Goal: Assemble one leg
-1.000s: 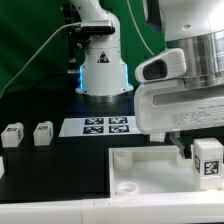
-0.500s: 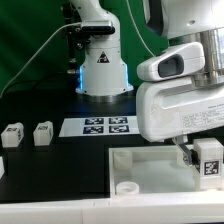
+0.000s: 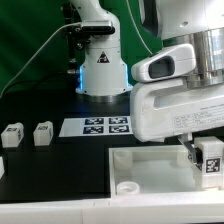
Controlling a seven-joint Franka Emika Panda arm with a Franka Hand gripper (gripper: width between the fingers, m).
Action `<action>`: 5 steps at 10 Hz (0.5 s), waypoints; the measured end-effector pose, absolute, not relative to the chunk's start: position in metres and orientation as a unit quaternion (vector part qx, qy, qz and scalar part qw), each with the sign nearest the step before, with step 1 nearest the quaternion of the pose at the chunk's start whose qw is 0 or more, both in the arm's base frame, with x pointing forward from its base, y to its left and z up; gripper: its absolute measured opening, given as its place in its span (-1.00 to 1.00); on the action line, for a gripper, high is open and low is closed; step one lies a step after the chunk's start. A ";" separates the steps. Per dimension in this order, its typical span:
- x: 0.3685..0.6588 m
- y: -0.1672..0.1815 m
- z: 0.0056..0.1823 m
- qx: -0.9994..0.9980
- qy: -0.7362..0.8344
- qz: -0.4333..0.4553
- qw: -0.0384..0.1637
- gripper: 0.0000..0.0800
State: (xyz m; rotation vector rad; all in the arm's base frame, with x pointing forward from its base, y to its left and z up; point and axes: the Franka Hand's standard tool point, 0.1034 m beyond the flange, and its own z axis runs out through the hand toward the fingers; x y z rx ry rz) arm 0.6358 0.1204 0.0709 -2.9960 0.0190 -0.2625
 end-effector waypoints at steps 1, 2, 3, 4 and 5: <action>0.636 0.118 0.071 -0.992 0.056 -0.084 0.070 -0.23; 0.636 0.117 0.071 -0.990 0.089 -0.082 0.073 -0.23; 0.636 0.115 0.070 -0.981 0.160 -0.076 0.080 -0.23; 0.637 0.112 0.070 -0.969 0.221 -0.068 0.089 -0.23; 0.638 0.109 0.069 -0.953 0.281 -0.052 0.104 -0.23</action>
Offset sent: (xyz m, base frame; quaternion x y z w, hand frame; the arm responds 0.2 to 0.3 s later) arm 0.0049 0.0119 0.0023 0.0379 -0.0102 0.3432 0.9384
